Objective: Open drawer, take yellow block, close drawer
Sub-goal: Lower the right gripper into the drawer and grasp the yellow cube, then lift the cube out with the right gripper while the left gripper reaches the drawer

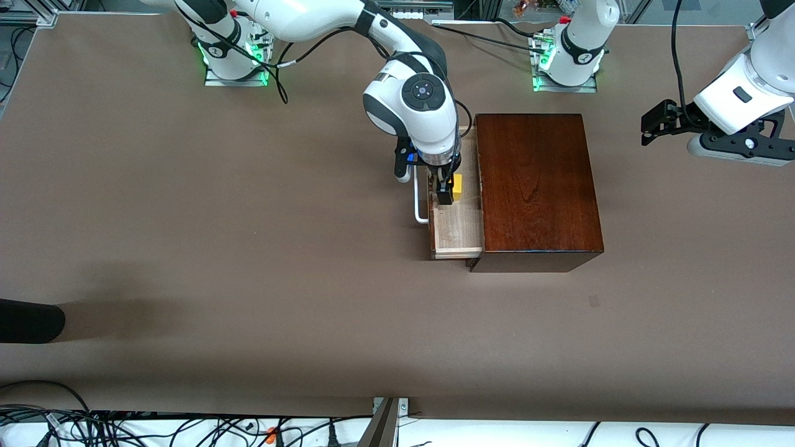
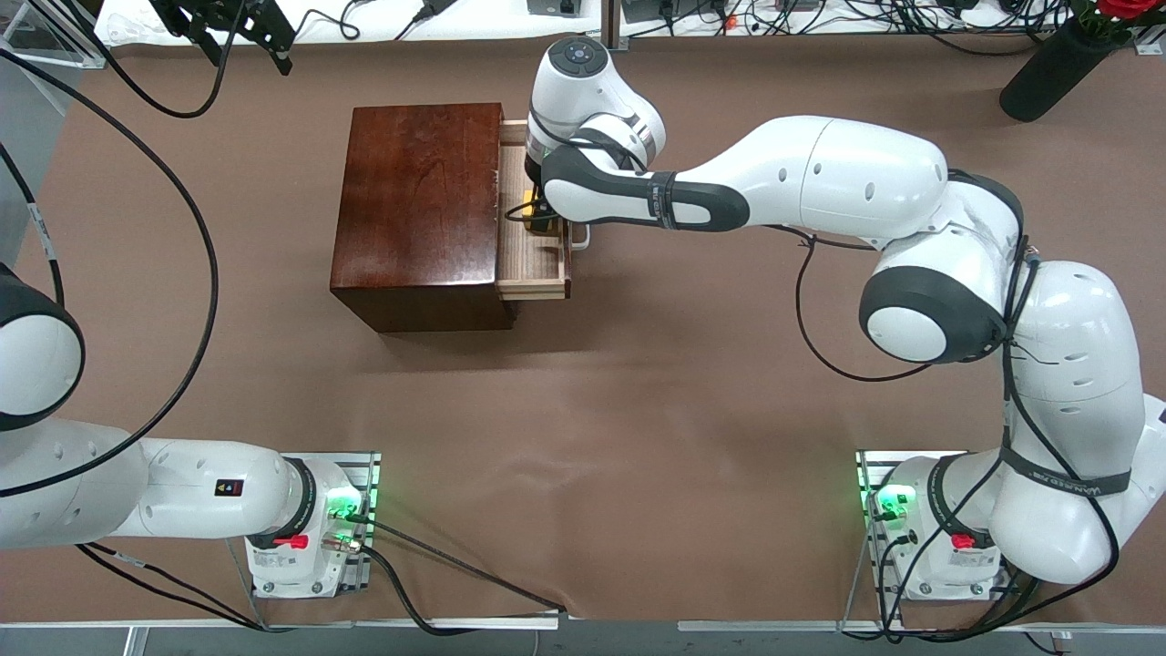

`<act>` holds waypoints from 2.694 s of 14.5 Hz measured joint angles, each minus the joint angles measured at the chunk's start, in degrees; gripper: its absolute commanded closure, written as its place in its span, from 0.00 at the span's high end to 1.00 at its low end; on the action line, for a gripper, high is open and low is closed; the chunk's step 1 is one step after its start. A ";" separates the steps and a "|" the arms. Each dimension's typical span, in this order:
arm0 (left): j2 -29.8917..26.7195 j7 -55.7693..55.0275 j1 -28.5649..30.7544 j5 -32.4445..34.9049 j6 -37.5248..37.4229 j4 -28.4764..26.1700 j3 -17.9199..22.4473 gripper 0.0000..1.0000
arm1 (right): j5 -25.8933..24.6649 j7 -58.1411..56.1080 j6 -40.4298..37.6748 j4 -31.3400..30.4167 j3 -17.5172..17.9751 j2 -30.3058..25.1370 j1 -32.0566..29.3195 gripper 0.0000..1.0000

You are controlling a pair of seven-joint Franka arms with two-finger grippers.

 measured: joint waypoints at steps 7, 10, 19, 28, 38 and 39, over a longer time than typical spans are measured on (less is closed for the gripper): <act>0.03 0.00 0.59 0.00 -0.01 0.00 0.21 1.00 | -1.30 0.00 -0.01 -0.07 -0.18 0.41 0.02 0.08; 0.04 0.00 0.67 0.00 -0.01 0.00 0.21 1.00 | -1.46 0.00 -0.01 0.07 -0.31 0.41 0.00 0.09; 0.04 0.00 0.70 0.00 -0.02 0.00 0.20 1.00 | 7.32 -3.39 -18.41 10.90 -0.57 -4.77 -4.98 0.09; 0.44 0.12 0.31 -0.08 -4.02 0.12 -1.96 1.00 | 9.87 -62.26 -42.58 6.13 -4.99 -15.04 -24.44 0.09; 13.83 5.70 -0.42 -6.26 -1.48 4.43 -19.41 1.00 | 10.89 -126.07 -25.57 -20.29 -26.73 -23.58 -26.18 0.14; 15.91 7.34 -0.48 -6.31 -0.57 5.47 -21.54 1.00 | 11.09 -129.78 -20.39 -23.67 -27.10 -23.61 -26.19 0.14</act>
